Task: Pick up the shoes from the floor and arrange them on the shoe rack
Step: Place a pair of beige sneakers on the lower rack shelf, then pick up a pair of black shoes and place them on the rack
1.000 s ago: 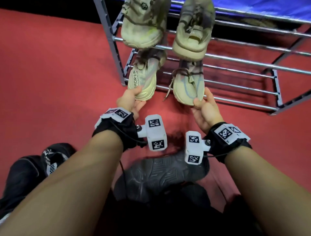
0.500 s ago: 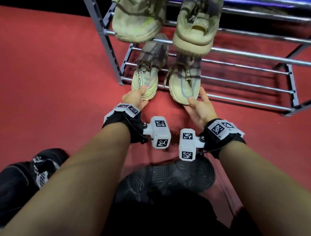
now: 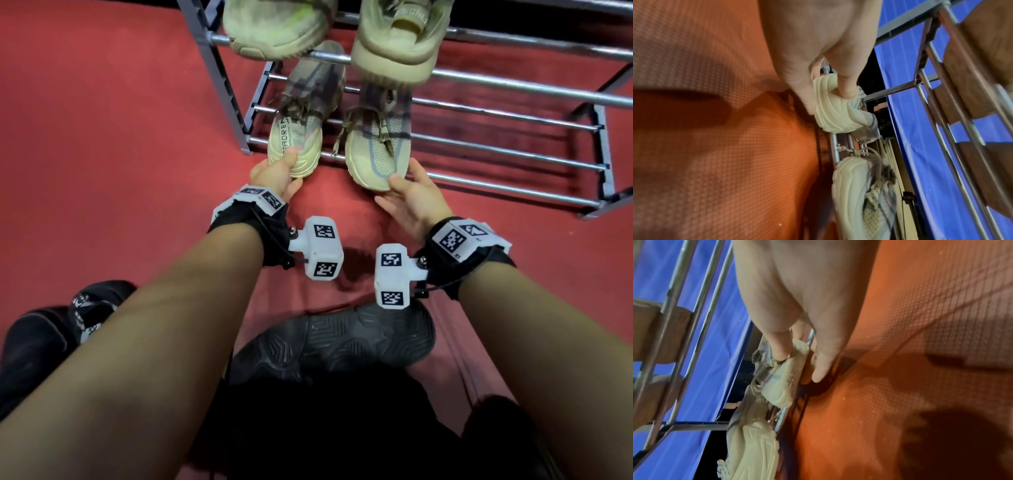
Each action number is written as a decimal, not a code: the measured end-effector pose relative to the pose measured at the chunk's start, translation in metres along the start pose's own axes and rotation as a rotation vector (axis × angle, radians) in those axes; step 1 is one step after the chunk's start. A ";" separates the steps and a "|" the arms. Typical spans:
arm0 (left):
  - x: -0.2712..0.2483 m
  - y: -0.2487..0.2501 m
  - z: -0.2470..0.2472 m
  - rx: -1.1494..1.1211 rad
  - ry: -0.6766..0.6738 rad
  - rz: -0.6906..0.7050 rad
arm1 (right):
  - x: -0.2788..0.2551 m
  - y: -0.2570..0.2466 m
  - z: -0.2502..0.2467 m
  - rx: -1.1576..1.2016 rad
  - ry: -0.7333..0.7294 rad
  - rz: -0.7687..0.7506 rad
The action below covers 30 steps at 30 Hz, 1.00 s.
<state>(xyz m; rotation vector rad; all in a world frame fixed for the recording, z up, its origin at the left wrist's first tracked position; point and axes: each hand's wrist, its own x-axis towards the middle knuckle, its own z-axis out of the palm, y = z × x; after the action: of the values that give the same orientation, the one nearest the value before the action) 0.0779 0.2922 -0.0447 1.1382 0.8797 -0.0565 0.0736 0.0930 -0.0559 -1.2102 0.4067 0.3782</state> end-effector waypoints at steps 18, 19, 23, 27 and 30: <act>-0.094 0.002 -0.043 0.492 -0.346 -0.037 | -0.106 0.017 -0.007 -0.642 -0.002 0.102; -0.097 0.000 -0.048 0.528 -0.357 -0.030 | -0.112 0.020 -0.003 -0.661 -0.018 0.102; -0.112 -0.001 -0.079 0.701 -0.407 -0.021 | -0.138 0.032 0.025 -0.938 -0.140 0.084; -0.112 0.005 -0.131 0.840 -0.348 0.076 | -0.157 0.047 0.065 -1.086 -0.248 0.032; -0.108 0.019 -0.175 0.947 -0.272 0.162 | -0.167 0.061 0.092 -1.319 -0.388 -0.053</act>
<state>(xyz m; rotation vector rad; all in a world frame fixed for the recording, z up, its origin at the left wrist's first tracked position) -0.0879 0.4000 0.0151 2.0190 0.4968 -0.5256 -0.0915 0.1884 0.0040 -2.3461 -0.3064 0.8781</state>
